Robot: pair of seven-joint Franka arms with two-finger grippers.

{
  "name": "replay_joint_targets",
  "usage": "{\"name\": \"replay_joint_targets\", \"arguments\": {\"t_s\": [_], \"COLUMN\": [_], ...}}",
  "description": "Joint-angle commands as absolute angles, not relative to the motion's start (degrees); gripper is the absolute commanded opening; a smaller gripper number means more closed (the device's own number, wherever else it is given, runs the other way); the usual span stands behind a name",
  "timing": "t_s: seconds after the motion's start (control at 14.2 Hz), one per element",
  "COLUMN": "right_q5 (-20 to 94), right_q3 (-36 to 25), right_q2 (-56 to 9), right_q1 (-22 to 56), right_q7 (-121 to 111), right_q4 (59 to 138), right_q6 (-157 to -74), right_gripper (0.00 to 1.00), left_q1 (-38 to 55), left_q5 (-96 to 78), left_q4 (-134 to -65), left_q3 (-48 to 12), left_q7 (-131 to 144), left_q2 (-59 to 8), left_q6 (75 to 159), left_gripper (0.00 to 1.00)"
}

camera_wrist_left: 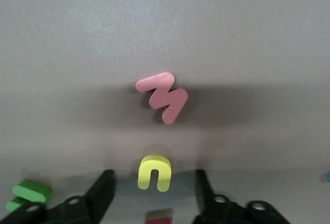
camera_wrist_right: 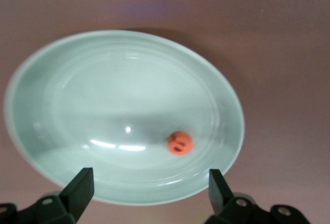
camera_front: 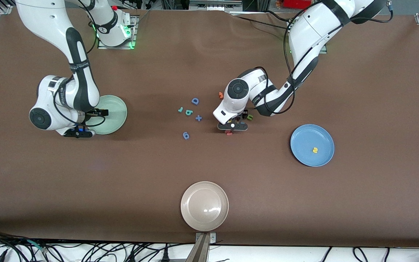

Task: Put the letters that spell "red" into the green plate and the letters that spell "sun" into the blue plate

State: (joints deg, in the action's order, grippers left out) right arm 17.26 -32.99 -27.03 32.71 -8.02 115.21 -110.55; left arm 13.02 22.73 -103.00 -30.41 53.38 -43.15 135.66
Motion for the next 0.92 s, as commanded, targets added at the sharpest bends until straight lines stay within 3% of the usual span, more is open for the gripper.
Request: {"name": "replay_joint_targets", "arguments": {"t_s": [0.0, 0.14, 0.49, 0.85], "right_q5": [18.7, 20.5, 24.2, 26.1], "right_q3": [-32.9, -32.9, -32.1, -24.4], "right_q2": [-24.2, -23.3, -22.5, -23.3], "right_q1": [34.4, 37.5, 46.9, 48.8], "right_q7": [-2.8, 3.0, 20.4, 38.1], "right_q4": [114.0, 113.8, 110.7, 106.7], "right_q6": [-107.4, -107.4, -107.5, -111.0], "right_gripper": [0.98, 0.98, 0.98, 0.99], "left_q1": [13.4, 13.3, 10.9, 4.0], "left_q5": [25.0, 25.0, 24.9, 24.0], "left_q4": [-102.7, -102.7, -102.7, -102.5], "left_q3": [-29.9, -29.9, -30.1, -30.7], "left_q7": [54.8, 54.8, 54.0, 42.1], "left_q2": [-43.3, -43.2, -40.4, -34.8], "left_q6": [136.3, 136.2, 133.4, 124.6], "left_gripper": [0.29, 0.09, 0.05, 0.03]}}
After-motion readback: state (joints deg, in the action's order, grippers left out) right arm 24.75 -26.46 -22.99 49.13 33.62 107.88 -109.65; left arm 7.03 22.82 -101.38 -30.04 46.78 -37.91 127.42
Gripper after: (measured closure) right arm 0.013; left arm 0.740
